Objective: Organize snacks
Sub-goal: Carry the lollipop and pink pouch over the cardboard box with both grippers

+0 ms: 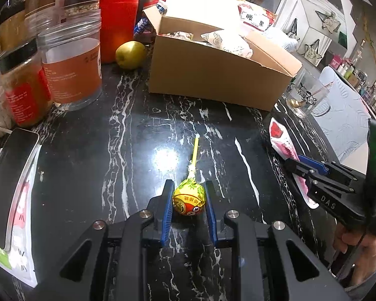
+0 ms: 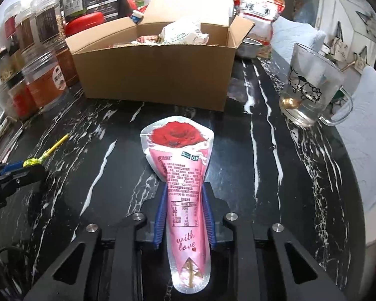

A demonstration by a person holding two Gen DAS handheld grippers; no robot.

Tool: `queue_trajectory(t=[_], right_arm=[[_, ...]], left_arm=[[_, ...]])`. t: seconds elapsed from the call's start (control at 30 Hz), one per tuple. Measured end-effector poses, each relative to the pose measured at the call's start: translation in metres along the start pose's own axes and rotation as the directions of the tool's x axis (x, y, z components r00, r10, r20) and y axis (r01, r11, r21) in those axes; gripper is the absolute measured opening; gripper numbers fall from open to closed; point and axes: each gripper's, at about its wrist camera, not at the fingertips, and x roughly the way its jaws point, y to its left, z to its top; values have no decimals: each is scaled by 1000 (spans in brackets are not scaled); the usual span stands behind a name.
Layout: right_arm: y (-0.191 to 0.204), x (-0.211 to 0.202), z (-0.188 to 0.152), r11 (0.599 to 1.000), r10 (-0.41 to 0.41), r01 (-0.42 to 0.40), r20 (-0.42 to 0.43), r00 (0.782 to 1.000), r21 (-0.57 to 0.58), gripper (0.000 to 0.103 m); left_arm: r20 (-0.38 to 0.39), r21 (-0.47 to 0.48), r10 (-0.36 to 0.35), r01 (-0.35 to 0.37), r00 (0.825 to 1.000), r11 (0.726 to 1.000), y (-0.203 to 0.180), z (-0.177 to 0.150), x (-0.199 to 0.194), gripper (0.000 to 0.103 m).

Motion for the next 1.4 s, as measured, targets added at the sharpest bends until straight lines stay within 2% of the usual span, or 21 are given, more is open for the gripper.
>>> queue_trajectory(t=[0.1,0.47,0.7,0.9,1.17,1.4], right_arm=[[-4,-2,0,997,58,-58,-5,998,43,20],[0,-21,-6,994,92,-93,19,996,66,20],[4,-31,-14,979,170,-173,38,985,107,20],[10,-52,-13,973,203,-210,82,976,95,20],[10,-92,4,971,216,-231,194,957,60,20],[2,-111,29,972,215,-231,256,943,33,20]], left_arm=[[5,6,0,0,1000,1000,-1,0,-2,24],[28,22,-9,9,1000,1000,-7,5,-8,24],[45,50,-26,24,999,998,-15,8,-14,24],[77,78,-45,39,996,996,-28,16,-22,24],[157,118,-79,61,984,991,-45,38,-47,24],[249,165,-114,74,962,984,-62,68,-73,24]])
